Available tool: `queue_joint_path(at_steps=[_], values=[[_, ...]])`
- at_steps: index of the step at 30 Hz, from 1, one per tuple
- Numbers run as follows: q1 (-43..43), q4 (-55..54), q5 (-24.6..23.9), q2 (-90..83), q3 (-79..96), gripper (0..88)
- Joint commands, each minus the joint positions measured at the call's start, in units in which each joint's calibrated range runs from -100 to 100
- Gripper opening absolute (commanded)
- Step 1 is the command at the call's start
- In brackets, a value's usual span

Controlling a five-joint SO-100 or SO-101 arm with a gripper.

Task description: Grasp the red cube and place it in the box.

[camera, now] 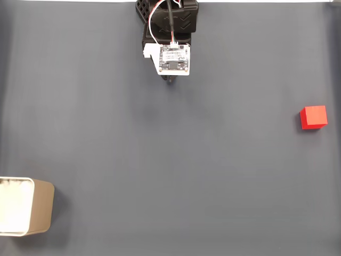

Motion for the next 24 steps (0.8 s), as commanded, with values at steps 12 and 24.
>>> queue_joint_path(at_steps=[12,24], values=[[-0.16,1.51,-0.49,0.00,0.45,0.0],[-0.16,1.34,-1.22,0.00,0.45,0.0]])
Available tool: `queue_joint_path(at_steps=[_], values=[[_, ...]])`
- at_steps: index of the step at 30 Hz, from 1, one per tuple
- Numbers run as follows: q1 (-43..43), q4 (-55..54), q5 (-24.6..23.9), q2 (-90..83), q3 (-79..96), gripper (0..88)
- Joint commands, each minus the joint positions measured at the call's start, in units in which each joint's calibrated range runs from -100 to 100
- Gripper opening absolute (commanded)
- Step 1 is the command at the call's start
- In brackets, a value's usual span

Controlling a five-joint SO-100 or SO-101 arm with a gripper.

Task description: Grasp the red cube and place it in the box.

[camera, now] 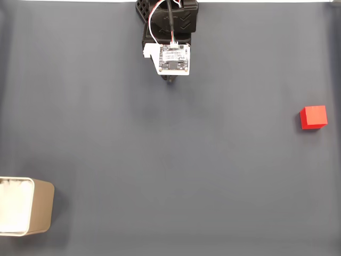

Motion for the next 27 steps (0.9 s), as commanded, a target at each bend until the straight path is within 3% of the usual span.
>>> queue_joint_path(at_steps=[1,5,10,14,20,27], values=[[-0.16,1.10,-1.22,0.00,0.45,0.0],[-0.16,-2.01,-1.12,0.00,0.45,0.0],[2.04,-20.62,-2.64,0.78,-2.20,0.0],[1.90,-30.54,-3.37,5.98,-15.79,0.0],[1.47,-32.67,-2.49,16.20,-37.41,0.0],[1.68,-29.96,-1.12,23.05,-49.46,0.4]])
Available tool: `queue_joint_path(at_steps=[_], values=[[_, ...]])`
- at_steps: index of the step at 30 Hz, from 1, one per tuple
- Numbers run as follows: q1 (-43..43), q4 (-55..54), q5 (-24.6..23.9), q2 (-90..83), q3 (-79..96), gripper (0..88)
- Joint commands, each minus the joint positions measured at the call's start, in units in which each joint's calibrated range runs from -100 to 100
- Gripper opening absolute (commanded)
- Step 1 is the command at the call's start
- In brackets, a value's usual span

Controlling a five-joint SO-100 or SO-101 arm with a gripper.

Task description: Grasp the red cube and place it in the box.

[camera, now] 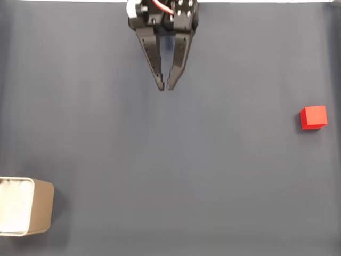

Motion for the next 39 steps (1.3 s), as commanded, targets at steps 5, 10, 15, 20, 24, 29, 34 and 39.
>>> queue_joint_path(at_steps=[5,10,15,20,24,29,34,39], values=[[-0.03,7.62,2.20,9.75,-16.18,0.6],[0.05,13.03,2.83,15.99,-24.03,0.3],[-0.24,22.29,3.91,23.35,-34.16,0.0],[-0.45,24.75,4.64,25.52,-36.16,0.0],[-1.02,25.41,5.37,26.30,-36.07,0.0],[-2.72,25.90,6.30,27.86,-36.89,0.0],[-5.21,26.15,6.89,29.25,-36.99,0.0],[-8.62,25.82,6.98,30.72,-36.89,0.0]])
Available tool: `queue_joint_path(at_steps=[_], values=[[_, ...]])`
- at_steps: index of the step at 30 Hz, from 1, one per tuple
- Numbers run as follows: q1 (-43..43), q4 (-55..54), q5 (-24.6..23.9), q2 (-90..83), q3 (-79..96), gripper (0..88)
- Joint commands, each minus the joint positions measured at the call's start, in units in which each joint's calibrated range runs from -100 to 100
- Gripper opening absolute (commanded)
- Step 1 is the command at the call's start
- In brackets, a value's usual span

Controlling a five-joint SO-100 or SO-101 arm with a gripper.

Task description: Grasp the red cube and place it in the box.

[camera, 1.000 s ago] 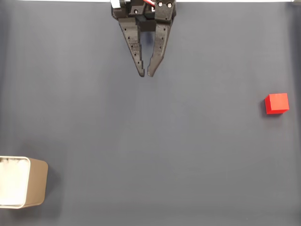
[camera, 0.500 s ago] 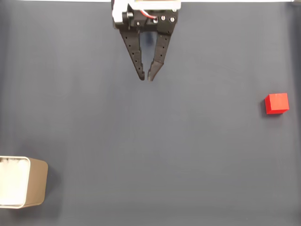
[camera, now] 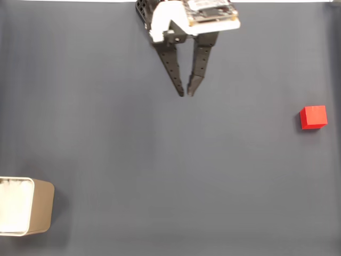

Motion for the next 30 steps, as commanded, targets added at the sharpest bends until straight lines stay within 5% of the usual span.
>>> queue_joint_path(at_steps=[1,30], values=[[-3.17,0.04,0.49,0.93,-2.63,0.0],[-26.11,-2.58,0.78,6.48,-1.99,0.7]])
